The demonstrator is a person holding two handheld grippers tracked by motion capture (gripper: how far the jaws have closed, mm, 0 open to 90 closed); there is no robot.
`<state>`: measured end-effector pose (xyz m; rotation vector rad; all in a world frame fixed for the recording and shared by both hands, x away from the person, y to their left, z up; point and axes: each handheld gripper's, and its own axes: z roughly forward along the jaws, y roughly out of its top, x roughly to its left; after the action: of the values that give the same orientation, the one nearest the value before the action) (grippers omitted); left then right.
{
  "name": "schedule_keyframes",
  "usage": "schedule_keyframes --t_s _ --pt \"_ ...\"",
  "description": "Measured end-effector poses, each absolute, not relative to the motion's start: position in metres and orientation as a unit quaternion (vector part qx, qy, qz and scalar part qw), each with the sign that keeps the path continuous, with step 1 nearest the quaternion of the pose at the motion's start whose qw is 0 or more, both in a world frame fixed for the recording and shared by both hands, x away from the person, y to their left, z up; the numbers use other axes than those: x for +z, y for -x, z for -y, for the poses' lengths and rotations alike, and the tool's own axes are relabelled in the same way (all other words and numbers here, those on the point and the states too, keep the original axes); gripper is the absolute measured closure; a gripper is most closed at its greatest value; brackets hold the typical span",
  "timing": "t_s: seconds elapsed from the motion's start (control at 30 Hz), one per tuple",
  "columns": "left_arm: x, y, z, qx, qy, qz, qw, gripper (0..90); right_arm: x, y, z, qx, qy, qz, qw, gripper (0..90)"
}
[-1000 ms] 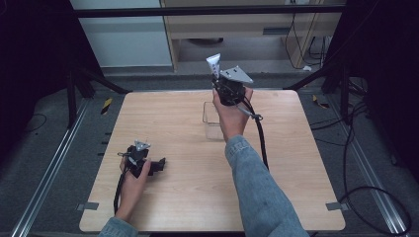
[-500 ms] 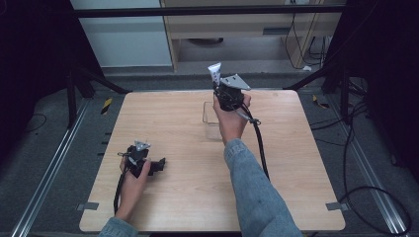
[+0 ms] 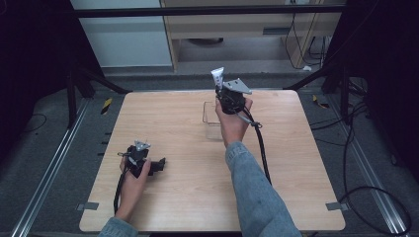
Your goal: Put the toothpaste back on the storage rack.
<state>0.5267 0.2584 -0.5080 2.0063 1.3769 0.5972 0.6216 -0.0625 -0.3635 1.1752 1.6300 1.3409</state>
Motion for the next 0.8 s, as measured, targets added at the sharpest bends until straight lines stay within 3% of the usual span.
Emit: schedule_keyframes --t_s 0.8 --pt "-0.508 -0.527 -0.258 0.226 -0.761 -0.522 0.313 0.0 -0.386 -0.621 0.056 0.498 -0.459 -0.642 0.361 78.4"
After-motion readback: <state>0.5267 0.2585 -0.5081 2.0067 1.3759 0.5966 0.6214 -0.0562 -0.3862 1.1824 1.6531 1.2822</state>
